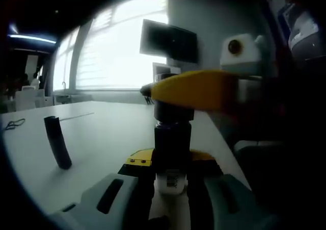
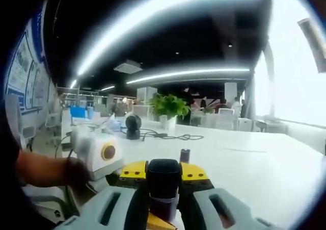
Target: Pick up cosmetic bottle twist off cap place on table pick up cap screw tight cap place on table
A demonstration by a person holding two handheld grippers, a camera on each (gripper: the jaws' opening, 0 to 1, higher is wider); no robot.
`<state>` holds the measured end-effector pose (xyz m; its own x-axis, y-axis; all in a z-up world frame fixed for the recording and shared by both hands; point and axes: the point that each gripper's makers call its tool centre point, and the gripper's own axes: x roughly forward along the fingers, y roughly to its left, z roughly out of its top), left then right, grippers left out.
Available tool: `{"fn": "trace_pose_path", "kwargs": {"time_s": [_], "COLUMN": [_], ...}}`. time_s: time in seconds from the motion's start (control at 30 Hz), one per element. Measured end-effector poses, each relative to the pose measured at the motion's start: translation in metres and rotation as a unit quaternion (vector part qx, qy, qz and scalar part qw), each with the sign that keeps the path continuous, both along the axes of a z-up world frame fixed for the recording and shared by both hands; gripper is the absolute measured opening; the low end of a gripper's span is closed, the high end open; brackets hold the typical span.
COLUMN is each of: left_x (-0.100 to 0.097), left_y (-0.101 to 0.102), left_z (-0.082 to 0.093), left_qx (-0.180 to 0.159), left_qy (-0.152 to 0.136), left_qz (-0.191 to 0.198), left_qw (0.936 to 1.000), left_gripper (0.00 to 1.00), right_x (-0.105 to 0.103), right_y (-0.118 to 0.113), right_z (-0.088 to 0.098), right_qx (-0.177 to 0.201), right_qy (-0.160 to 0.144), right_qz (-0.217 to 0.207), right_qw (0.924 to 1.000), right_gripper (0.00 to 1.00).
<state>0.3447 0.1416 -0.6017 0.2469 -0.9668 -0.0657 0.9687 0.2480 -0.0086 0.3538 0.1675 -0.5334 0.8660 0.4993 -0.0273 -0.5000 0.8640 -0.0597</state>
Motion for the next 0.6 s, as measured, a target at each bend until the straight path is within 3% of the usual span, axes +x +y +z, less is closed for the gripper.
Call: {"fn": "trace_pose_path", "kwargs": {"time_s": [0.6], "left_x": [-0.0007], "left_y": [0.0003], "left_z": [0.0002], "left_qx": [0.001], "left_qy": [-0.003], "left_qz": [0.0], "left_qw": [1.0], "left_gripper": [0.14], "right_x": [-0.0027], "right_y": [-0.0034], "right_z": [0.0008], "right_qx": [0.006], "right_qy": [-0.018], "right_qz": [-0.081], "right_qw": [0.9965], "right_gripper": [0.15]}}
